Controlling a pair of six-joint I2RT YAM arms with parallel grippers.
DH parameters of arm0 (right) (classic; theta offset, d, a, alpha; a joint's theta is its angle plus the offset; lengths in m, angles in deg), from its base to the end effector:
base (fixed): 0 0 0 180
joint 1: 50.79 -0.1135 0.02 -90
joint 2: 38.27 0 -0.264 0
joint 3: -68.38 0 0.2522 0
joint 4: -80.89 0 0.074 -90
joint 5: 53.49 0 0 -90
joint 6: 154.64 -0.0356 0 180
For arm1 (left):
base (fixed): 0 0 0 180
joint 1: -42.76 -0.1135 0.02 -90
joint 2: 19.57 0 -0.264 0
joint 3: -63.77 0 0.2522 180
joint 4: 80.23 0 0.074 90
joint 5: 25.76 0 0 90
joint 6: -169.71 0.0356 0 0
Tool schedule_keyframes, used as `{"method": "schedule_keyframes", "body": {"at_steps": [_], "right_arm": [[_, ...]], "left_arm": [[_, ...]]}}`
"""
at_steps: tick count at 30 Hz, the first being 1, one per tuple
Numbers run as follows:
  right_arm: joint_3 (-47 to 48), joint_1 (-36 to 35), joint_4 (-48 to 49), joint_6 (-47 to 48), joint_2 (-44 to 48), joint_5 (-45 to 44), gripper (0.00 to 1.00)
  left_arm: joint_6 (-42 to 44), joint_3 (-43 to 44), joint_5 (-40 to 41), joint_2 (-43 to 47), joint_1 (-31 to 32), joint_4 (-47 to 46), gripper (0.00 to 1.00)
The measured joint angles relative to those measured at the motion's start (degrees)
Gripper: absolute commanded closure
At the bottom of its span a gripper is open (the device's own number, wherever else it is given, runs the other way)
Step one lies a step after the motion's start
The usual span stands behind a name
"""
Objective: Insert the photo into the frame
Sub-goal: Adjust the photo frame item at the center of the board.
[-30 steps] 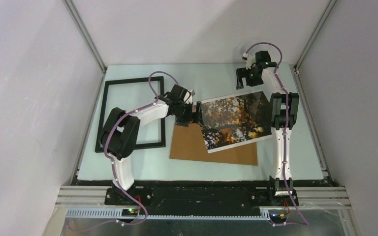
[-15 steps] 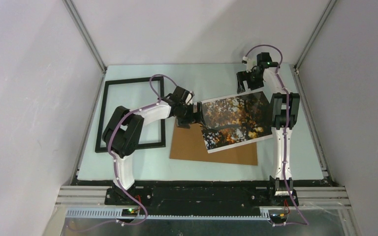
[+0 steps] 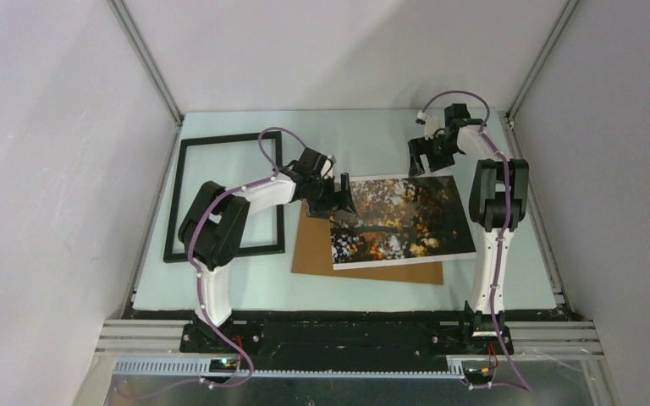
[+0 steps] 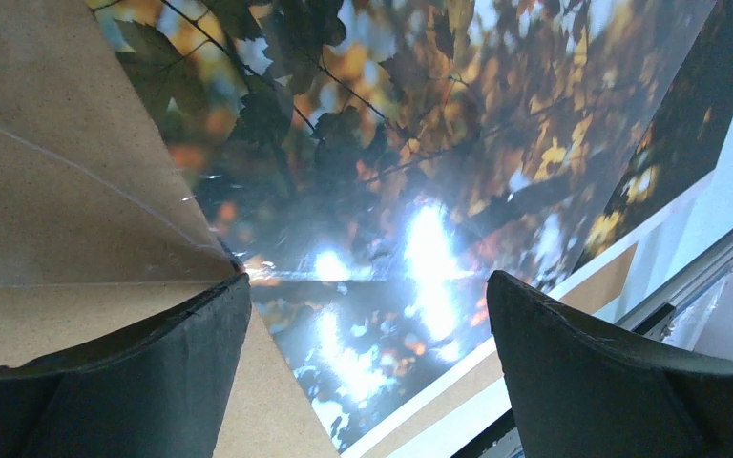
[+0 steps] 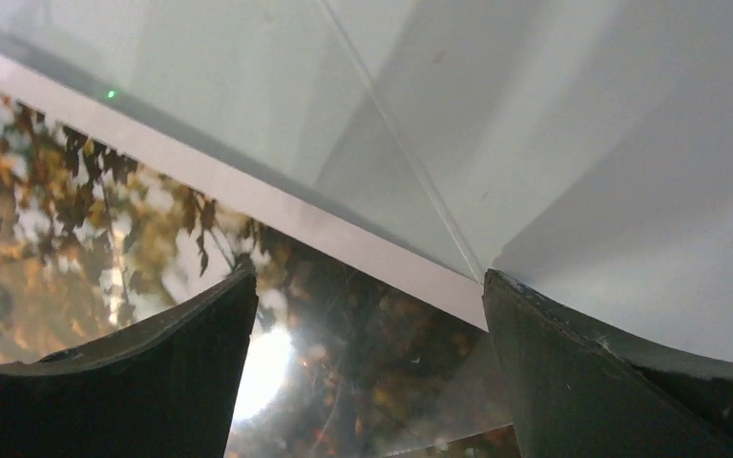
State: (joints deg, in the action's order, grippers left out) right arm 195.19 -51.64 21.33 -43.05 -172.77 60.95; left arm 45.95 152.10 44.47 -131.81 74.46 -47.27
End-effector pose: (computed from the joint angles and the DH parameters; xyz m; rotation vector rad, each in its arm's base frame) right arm 0.4958 0.0221 0.1699 -0.6266 2.5674 0.4669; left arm 0.3419 -0.2253 0.1656 0.0920 2.7190 -0.8352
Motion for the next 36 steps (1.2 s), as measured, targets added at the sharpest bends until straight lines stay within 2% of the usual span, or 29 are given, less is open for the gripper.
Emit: {"method": "schedule_keyframes", "body": {"at_steps": [11, 23, 30, 36], "right_arm": [[-26.4, 0.6, 6.5, -0.2, 16.5, 0.6, 0.13], [-44.7, -0.6, 6.4, -2.6, 30.2, 0.9, 0.13], [-49.1, 0.6, 5.3, -6.2, 37.4, -0.1, 0.11], [-48.3, 1.2, 10.7, -9.7, 40.3, -1.5, 0.1]], "left_arm": [[0.8, -2.2, 1.6, 1.5, 0.2, -2.0, 0.0], [8.7, -2.4, 7.7, 2.9, 0.0, -1.5, 0.02], [15.0, -2.3, 9.1, 3.3, -0.2, -0.6, 0.02], [18.9, -2.3, 9.6, 3.8, -0.2, 1.0, 0.02]]}}
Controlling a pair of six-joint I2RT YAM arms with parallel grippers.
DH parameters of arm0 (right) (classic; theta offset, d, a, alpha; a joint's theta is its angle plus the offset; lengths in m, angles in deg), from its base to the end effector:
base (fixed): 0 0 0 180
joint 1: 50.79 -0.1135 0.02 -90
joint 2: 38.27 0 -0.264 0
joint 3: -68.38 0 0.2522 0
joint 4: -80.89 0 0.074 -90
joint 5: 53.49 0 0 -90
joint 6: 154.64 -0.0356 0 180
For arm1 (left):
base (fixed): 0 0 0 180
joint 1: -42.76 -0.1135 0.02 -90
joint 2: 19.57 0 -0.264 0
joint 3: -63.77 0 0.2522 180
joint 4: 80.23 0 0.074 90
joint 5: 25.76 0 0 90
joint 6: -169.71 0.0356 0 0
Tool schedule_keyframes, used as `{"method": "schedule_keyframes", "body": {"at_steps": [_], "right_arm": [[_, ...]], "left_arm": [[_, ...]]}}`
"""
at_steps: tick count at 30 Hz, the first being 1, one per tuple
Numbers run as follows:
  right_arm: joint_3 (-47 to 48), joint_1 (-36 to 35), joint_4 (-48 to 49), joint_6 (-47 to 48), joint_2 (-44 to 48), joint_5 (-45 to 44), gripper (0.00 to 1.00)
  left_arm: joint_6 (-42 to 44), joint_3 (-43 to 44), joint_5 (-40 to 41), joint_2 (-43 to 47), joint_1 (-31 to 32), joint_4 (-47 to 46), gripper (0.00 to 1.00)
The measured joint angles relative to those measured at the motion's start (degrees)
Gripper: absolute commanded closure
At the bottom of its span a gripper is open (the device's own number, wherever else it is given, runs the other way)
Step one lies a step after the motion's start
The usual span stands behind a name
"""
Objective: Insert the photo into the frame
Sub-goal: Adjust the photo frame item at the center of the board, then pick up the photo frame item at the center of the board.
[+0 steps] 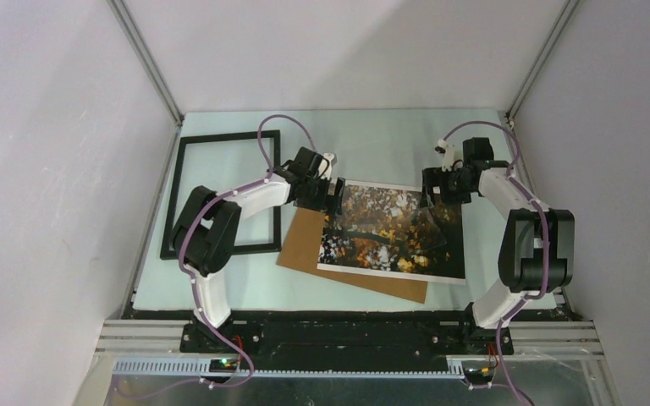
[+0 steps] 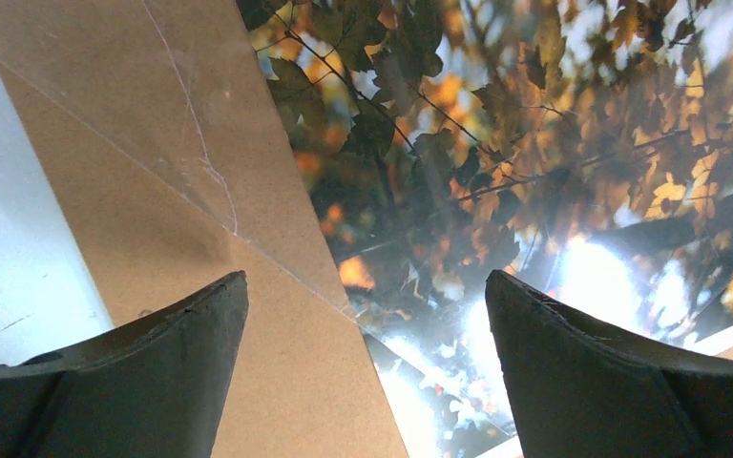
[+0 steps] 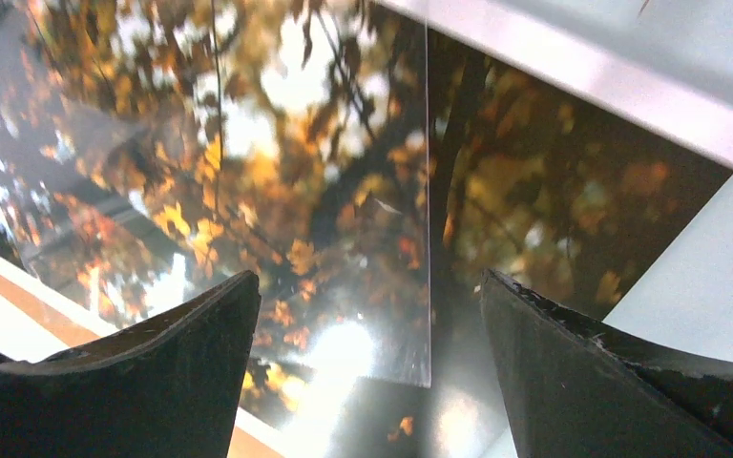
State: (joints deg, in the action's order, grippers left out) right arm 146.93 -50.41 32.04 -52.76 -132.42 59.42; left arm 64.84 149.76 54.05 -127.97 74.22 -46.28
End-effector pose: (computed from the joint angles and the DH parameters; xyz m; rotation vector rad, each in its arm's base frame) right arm 0.3282 0.0117 0.2126 -0.3824 2.5959 0.4646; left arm 0.3353 -0.2125 0.1771 0.4480 2.5834 -0.5265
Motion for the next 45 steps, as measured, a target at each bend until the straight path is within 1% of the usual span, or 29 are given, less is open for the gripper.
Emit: {"method": "schedule_keyframes", "body": {"at_steps": [3, 8, 14, 19, 27, 31, 41, 45], "right_arm": [[2.4, -0.1, 2.0, -1.4, -1.8, 0.2, 0.11], [10.6, -0.2, 5.5, -4.0, -10.6, 1.8, 0.12], [22.2, -0.2, 5.3, -6.1, -21.9, 4.1, 0.13], [29.2, -0.7, 4.4, -7.6, -28.1, 6.5, 0.13], [33.3, -3.2, 1.4, -9.4, -32.9, 10.0, 0.14], [34.2, -3.4, 0.1, -10.4, -33.6, 11.9, 0.14], [33.9, -2.8, -1.2, -10.8, -33.8, 14.5, 0.15], [32.8, -1.7, -0.5, -10.8, -33.8, 17.2, 0.15]], "left_arm": [[0.6, 0.0, 0.3, 1.4, 0.0, 0.3, 0.02], [0.3, -1.1, 0.4, 4.3, 0.0, 0.1, 0.02], [-1.4, -3.2, -0.3, 4.6, 0.0, 0.2, 0.02], [-3.7, -4.2, -0.8, 4.6, 0.0, 0.3, 0.02], [-7.2, -5.8, -2.2, 4.6, 0.0, -0.8, 0.02], [-8.3, -6.3, -2.8, 4.3, 0.0, -1.3, 0.02], [-10.4, -6.1, -5.4, 2.4, 0.0, -4.9, 0.02], [-10.6, -5.8, -6.1, 1.9, 0.0, -5.3, 0.02]]}}
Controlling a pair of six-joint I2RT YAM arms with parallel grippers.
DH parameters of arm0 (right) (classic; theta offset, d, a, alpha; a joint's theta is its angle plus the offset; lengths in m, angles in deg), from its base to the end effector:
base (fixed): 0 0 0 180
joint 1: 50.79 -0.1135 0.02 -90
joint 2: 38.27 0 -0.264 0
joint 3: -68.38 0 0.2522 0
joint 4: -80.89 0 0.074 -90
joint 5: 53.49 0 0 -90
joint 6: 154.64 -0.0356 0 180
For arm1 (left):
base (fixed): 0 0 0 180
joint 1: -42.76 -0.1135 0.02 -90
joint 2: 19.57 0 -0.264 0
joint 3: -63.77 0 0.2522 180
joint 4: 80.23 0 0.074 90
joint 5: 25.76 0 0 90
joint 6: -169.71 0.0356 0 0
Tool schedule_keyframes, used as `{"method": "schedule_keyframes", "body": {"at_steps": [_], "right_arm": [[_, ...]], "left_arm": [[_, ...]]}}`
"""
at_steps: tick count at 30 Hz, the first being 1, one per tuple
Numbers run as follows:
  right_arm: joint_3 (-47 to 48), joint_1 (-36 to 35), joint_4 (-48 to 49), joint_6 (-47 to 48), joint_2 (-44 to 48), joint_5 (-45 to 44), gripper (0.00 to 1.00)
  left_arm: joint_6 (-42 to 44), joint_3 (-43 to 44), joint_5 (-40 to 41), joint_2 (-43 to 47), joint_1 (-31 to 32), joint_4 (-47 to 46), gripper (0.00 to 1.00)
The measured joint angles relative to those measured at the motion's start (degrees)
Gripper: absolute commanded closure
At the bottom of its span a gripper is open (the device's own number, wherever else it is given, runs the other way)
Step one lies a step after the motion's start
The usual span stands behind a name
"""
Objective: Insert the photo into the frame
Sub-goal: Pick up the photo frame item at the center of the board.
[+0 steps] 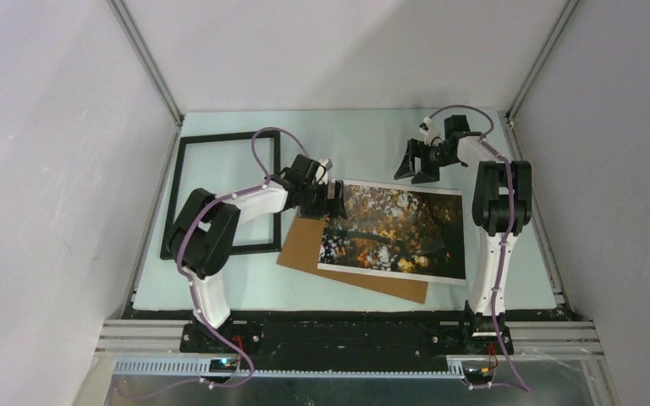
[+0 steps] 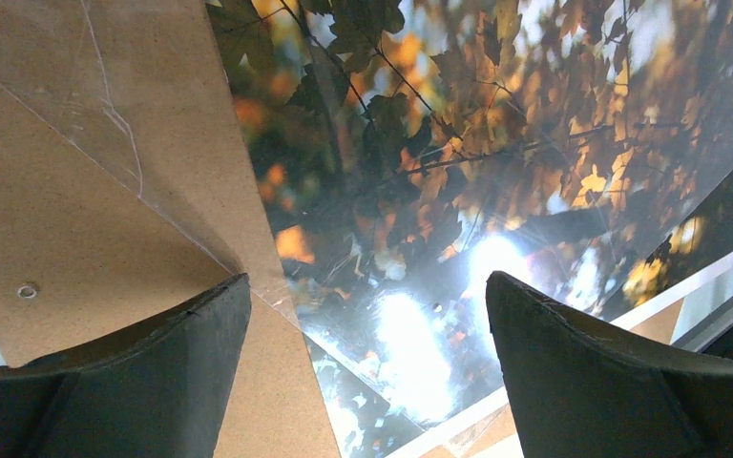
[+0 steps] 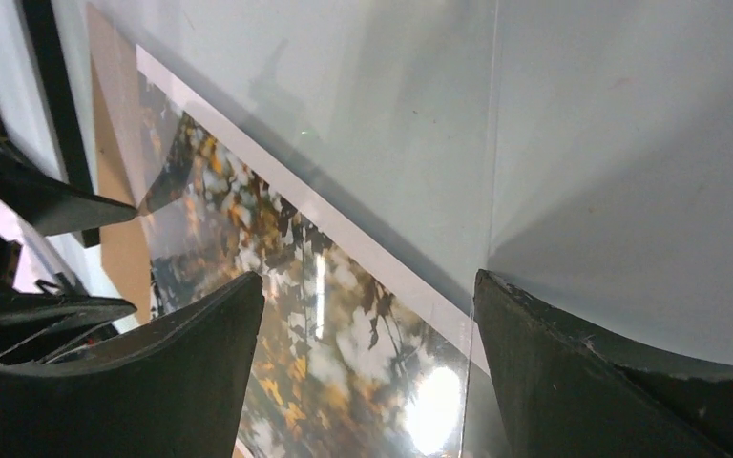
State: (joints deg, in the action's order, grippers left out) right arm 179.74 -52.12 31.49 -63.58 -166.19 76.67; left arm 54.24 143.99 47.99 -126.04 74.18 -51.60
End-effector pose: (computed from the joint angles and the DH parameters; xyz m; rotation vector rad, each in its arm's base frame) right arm 0.4646 0.0338 0.1575 -0.2541 2.5703 0.9426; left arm 0.3219 -0.2083 0.1666 0.2562 2.6308 -0.7295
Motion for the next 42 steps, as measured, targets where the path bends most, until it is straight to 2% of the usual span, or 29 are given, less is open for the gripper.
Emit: {"method": "schedule_keyframes", "body": {"at_steps": [13, 23, 33, 42], "right_arm": [[-6.5, 7.0, 0.7, -1.5, 0.8, 13.3, 0.19], [-10.7, 8.7, 3.4, -2.6, 4.3, 17.8, 0.21], [-10.4, 8.8, 5.5, -4.8, 5.4, 21.4, 0.22], [-10.4, 8.8, 6.2, -5.2, 5.4, 24.5, 0.3]], "left_arm": [[0.3, 0.4, -2.2, -0.9, -0.1, -1.8, 0.02], [1.8, 0.4, -2.7, -0.9, -0.1, -1.7, 0.02], [3.6, 0.4, -3.3, -0.9, -0.1, -1.6, 0.02], [4.9, 0.4, -3.5, -0.9, 0.0, -1.4, 0.02]]}}
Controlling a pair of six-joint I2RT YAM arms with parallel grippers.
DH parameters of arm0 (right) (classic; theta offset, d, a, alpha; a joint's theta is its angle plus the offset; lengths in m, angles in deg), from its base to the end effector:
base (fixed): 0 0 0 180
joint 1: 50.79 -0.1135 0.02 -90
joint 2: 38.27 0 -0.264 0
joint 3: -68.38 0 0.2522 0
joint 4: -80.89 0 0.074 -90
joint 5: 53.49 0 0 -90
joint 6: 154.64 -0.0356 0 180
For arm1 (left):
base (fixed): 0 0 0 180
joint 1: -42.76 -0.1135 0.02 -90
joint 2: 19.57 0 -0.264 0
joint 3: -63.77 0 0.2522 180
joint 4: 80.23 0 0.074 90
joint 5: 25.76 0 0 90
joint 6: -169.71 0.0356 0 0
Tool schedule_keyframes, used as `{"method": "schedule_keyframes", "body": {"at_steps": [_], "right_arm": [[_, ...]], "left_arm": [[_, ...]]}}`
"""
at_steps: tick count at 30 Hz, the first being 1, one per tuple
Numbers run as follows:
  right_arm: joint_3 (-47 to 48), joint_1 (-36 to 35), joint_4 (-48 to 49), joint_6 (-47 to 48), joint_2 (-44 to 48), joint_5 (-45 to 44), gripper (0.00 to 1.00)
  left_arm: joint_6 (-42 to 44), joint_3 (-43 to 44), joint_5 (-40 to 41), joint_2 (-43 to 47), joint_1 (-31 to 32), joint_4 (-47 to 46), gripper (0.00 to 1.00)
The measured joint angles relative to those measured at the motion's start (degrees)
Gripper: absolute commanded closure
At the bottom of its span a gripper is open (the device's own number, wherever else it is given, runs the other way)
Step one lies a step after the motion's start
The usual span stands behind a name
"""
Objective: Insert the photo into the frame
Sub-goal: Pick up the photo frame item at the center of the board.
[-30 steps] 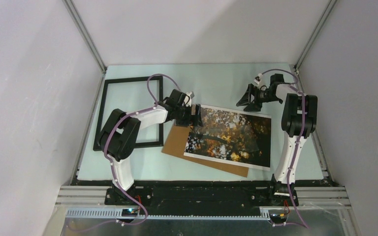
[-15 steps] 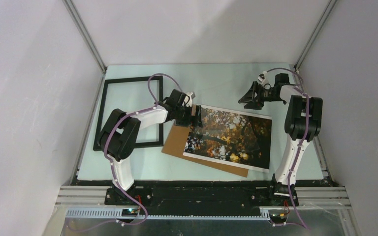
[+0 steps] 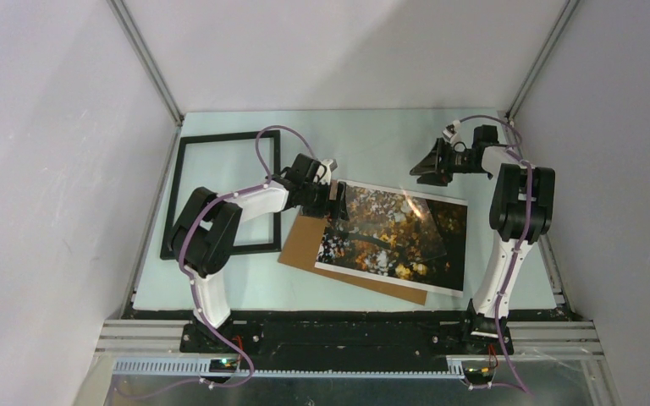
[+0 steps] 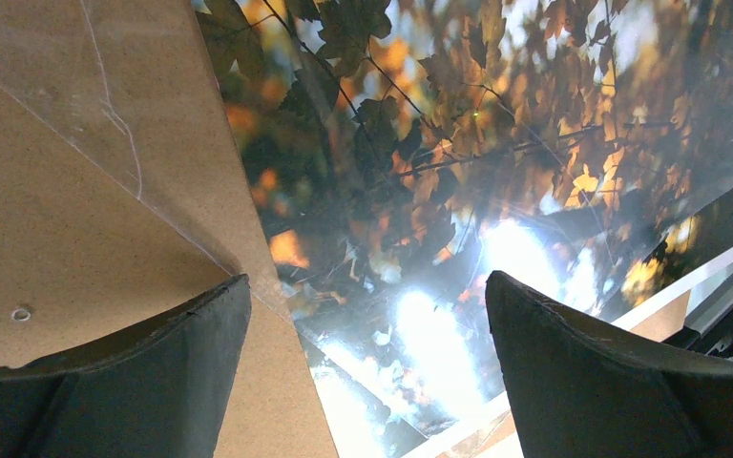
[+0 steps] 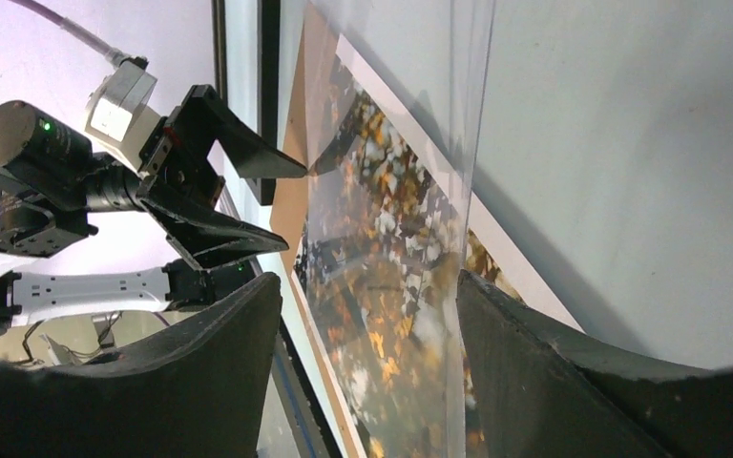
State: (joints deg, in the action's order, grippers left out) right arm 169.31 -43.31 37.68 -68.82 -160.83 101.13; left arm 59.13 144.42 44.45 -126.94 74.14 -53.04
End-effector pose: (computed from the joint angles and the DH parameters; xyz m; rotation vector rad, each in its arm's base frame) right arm 0.4350 -0.0247 0.1623 -0.0896 2.3282 1.4436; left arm 0.3245 -0.2120 0.1652 0.3940 2.5889 -0.7831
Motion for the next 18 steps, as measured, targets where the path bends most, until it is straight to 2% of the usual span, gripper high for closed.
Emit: {"method": "schedule_keyframes", "body": {"at_steps": [8, 18], "right_arm": [[-3.5, 1.7, -0.6, 2.5, 0.0, 3.0, 0.35], [-5.1, 4.2, -8.9, 10.6, -0.5, 4.9, 0.41]], "left_arm": [[0.3, 0.0, 0.0, 0.0, 0.0, 0.1, 0.02], [1.3, 0.1, 0.0, 0.0, 0.0, 0.5, 0.02]]}}
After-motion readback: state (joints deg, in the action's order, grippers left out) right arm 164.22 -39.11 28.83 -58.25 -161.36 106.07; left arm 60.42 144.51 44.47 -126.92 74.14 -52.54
